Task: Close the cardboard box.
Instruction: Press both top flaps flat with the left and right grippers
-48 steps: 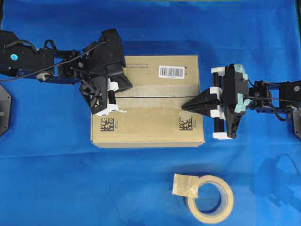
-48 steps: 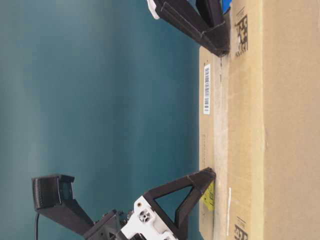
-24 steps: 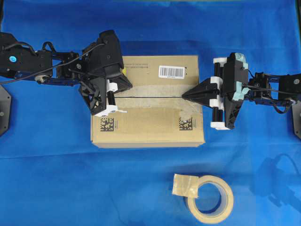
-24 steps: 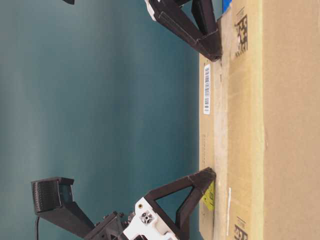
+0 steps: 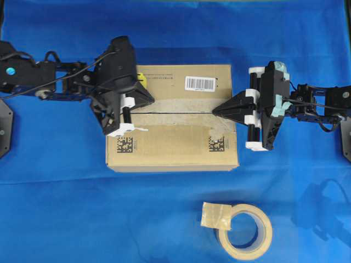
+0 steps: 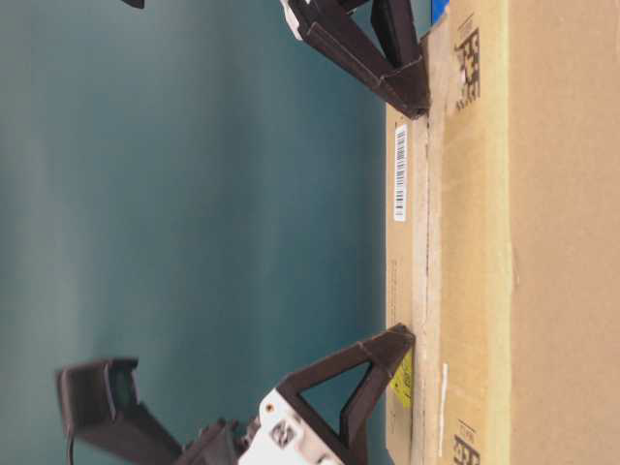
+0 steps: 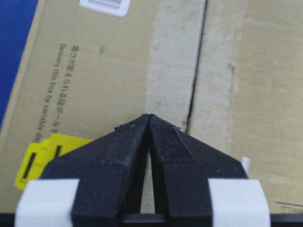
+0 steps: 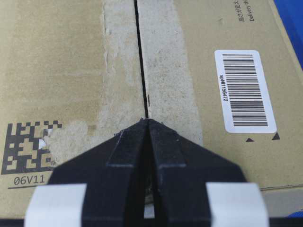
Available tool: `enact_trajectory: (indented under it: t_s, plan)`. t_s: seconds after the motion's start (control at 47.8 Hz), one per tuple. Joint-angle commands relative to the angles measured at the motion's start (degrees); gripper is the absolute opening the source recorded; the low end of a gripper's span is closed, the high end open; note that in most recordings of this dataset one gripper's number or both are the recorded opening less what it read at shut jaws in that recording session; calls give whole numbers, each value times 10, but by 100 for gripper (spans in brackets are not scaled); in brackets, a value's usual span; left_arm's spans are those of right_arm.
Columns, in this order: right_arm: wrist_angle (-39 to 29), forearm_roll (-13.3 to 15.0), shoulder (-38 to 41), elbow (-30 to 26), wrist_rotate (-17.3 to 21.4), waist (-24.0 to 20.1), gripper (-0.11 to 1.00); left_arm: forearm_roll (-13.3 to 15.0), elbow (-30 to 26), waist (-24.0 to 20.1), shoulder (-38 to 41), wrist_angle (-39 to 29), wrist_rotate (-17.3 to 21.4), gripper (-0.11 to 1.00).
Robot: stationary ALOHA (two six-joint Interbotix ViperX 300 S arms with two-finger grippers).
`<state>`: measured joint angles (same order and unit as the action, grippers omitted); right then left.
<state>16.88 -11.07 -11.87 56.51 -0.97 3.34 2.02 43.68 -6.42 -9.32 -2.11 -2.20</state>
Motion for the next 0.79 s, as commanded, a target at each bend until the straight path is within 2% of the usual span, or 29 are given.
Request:
enact_trajectory:
  t_s: [0.0, 0.146, 0.335, 0.565, 0.774]
  plan:
    - [1, 1, -6, -3, 0, 4, 0, -1, 23, 9, -33, 73, 5, 0]
    - [4, 1, -7, -3, 0, 4, 0, -1, 100, 12, -76, 219, 16, 0]
    - [4, 0, -7, -4, 2, 4, 0, -1, 196, 18, -100, 369, 19, 0]
    - [4, 1, -7, -3, 2, 4, 0, -1, 263, 29, -81, 483, 19, 0]
    - [4, 1, -7, -3, 2, 4, 0, -1, 265, 47, -48, 505, 21, 0]
